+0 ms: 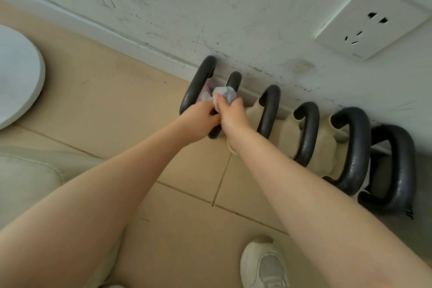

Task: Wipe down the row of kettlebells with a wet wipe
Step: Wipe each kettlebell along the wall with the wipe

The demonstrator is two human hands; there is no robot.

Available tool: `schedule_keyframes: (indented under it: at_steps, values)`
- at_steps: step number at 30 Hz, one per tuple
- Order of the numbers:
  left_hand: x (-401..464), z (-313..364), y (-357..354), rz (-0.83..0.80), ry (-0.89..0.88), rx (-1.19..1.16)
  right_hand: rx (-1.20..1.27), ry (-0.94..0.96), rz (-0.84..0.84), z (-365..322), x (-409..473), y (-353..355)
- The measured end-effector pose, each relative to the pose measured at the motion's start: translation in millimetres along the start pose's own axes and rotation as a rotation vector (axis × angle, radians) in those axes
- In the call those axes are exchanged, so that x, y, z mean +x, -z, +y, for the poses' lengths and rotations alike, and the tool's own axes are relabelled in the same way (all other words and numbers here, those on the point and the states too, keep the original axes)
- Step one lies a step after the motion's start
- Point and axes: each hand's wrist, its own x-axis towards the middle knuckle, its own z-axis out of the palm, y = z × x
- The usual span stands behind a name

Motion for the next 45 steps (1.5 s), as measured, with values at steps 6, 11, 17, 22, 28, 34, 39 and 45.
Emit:
schedule_keyframes:
  at_steps: [6, 11, 17, 22, 28, 34, 39, 45]
  values:
    - [6.1, 9.6, -6.3, 0.009, 0.024, -0.018, -0.116, -0.015, -0.031, -5.3, -7.0, 17.8]
    - [2.8, 5.1, -8.7, 0.036, 0.044, -0.002, -0.219, 0.209, -0.003, -11.9, -22.5, 53.7]
    - [-17.7, 21.7, -20.4, 0.274, -0.074, 0.307, 0.020, 0.264, 0.223, -6.4, -53.9, 112.6]
    - [-19.0, 54.3, -41.6, 0.067, -0.154, 0.170, 0.019, 0.277, 0.407, 15.4, -60.6, 128.8]
    - [-21.6, 69.4, -36.3, -0.026, 0.258, -0.683, 0.754, -0.090, -0.231, 24.7, -40.9, 107.9]
    - [-20.1, 60.4, -37.3, -0.023, 0.256, -0.695, 0.694, -0.141, 0.028, 41.9, -26.6, 102.0]
    - [-18.8, 57.4, -39.1, 0.002, 0.274, -0.708, 0.531, -0.141, 0.054, 34.0, -13.5, 89.4]
    - [-20.5, 48.7, -37.0, 0.097, 0.243, -0.664, 0.291, 0.003, 0.080, 45.8, -28.2, 69.7]
